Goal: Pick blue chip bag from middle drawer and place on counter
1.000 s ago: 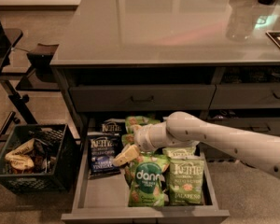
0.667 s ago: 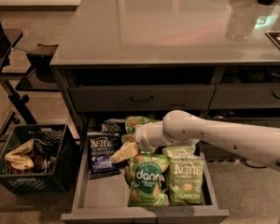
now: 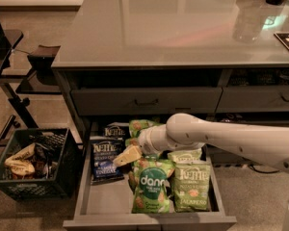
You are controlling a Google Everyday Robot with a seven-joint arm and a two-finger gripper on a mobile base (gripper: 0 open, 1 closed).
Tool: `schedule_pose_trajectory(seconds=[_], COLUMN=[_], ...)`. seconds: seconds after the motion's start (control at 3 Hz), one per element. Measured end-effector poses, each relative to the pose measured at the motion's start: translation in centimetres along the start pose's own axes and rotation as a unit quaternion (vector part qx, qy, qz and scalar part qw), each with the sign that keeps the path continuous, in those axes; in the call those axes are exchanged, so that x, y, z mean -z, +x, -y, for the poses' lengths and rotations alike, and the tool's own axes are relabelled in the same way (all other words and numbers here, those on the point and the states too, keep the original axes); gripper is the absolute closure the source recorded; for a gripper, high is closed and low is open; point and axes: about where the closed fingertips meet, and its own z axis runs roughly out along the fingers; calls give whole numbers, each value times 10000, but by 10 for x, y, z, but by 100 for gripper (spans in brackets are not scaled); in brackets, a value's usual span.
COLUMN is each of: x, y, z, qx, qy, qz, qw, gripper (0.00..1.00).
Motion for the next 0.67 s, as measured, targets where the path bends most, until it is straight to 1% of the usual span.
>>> schedule_pose_trajectory(seconds=[0.33, 0.67], x=[-21, -52], y=[3, 8], z=[-6, -4], qx=[386, 1128], qy=[94, 397], qz=[-135, -328], qw=[9991, 9923], gripper=[0, 0])
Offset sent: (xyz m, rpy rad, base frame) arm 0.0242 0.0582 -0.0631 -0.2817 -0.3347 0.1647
